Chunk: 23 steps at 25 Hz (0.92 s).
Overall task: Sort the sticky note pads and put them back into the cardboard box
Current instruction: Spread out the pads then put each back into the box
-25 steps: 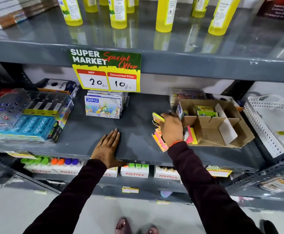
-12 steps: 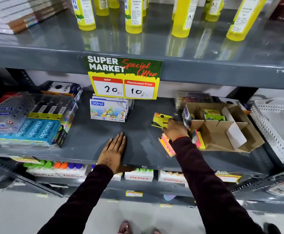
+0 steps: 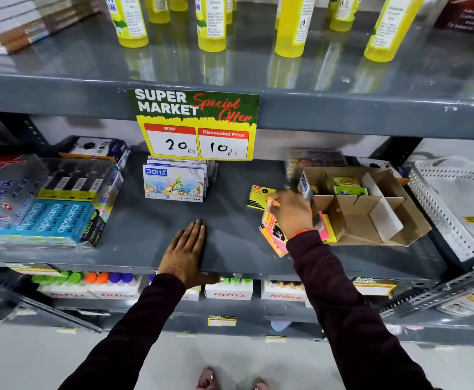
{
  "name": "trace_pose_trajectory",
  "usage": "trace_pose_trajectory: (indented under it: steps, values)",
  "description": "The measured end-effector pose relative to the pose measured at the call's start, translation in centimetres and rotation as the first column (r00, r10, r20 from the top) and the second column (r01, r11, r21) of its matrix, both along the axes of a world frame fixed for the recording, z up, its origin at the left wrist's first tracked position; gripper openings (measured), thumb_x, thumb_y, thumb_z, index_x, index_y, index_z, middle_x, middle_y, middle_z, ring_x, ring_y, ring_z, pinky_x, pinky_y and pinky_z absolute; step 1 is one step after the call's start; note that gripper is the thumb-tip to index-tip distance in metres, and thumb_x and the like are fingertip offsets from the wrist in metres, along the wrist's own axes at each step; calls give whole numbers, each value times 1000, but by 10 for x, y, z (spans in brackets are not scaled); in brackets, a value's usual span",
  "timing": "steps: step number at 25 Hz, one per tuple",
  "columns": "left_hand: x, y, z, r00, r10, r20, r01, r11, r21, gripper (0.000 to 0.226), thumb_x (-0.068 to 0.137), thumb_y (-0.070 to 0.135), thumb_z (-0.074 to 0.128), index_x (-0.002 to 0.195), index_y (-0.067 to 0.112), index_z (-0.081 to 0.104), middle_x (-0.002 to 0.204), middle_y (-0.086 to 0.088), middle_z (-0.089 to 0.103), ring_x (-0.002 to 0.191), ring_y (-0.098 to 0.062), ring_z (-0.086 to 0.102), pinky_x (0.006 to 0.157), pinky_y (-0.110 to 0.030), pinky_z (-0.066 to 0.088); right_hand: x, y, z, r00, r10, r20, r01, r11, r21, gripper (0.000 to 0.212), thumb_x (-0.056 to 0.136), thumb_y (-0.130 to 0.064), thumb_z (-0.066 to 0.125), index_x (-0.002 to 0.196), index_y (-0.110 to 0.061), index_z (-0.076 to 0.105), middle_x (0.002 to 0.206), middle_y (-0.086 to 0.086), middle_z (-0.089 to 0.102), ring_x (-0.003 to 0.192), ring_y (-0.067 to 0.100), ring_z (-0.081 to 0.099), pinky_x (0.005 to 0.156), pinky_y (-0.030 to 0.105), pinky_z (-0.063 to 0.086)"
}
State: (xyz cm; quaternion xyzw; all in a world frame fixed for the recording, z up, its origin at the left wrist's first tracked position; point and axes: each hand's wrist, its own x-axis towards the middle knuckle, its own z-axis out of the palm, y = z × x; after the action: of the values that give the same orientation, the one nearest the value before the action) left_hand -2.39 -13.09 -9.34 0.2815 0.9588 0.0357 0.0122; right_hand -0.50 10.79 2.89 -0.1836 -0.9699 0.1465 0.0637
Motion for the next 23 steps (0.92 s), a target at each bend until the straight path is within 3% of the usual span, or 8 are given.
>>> trace_pose_trajectory:
  steps: [2, 4, 7, 9, 13, 16, 19, 23]
  values:
    - [-1, -1, -1, 1000, 3, 6, -3, 1000, 1, 127, 58, 85, 49, 145, 11, -4, 155, -7, -6, 144, -24, -3, 116, -37, -2, -9, -23, 0, 985, 69, -155, -72, 997, -10, 20, 86, -11, 59, 102, -12, 71, 100, 19, 74, 93, 37, 69, 76, 37, 55]
    - [-1, -1, 0, 1000, 3, 10, -3, 1000, -2, 127, 58, 86, 47, 145, 10, -5, 153, -6, -9, 144, -24, -3, 116, -37, -3, -16, -50, -15, 962, 222, -158, -208, 973, 103, 25, 88, -8, 57, 109, -17, 68, 99, 14, 75, 89, 34, 71, 69, 36, 56]
    - [-1, 1, 2, 1000, 3, 26, -3, 1000, 23, 127, 57, 87, 48, 145, 9, 0, 156, -9, -2, 145, -24, 3, 116, -37, -1, -27, -75, -46, 912, 408, 44, -410, 900, 146, 38, 95, -7, 48, 131, -17, 53, 129, 7, 63, 115, 27, 62, 89, 38, 51]
    - [-1, 1, 3, 999, 2, 36, -4, 999, 42, 127, 57, 85, 52, 145, 8, 3, 157, -11, 5, 145, -25, 6, 117, -38, 2, -30, -78, -54, 901, 423, 92, -431, 897, 97, 34, 97, -8, 46, 128, -14, 55, 130, 9, 63, 117, 29, 60, 93, 38, 49]
    - [0, 0, 3, 1000, -5, 19, 3, 998, 63, 128, 55, 84, 55, 145, 6, 10, 156, -13, 12, 143, -28, 15, 116, -41, 7, -13, -47, -37, 976, 216, 5, -216, 975, 57, 29, 98, -21, 50, 123, -9, 58, 116, 17, 69, 108, 35, 63, 89, 40, 49]
    - [1, 0, 3, 1000, 5, 4, -5, 997, 79, 128, 52, 88, 49, 144, 5, 16, 154, -14, 19, 142, -29, 21, 116, -44, 15, 9, 5, -23, 983, -40, 177, 32, 998, 50, 33, 90, -24, 62, 116, -2, 60, 118, 20, 67, 111, 36, 62, 91, 39, 52]
    - [0, 1, 3, 1000, 3, 5, -4, 999, 49, 130, 52, 94, 30, 144, 4, 13, 156, -14, 15, 143, -27, 16, 117, -43, 16, 20, 19, -18, 932, -53, 358, 43, 998, 34, 33, 88, -16, 61, 119, -3, 60, 125, 19, 64, 118, 36, 59, 97, 39, 49]
    - [0, 0, 3, 1000, 4, 12, -5, 1000, 22, 131, 52, 95, 30, 145, 6, 7, 157, -13, 11, 144, -26, 11, 118, -40, 10, 22, 9, -12, 960, -100, 263, 73, 991, 111, 38, 86, -13, 64, 122, -4, 56, 131, 23, 51, 122, 39, 49, 101, 42, 45]
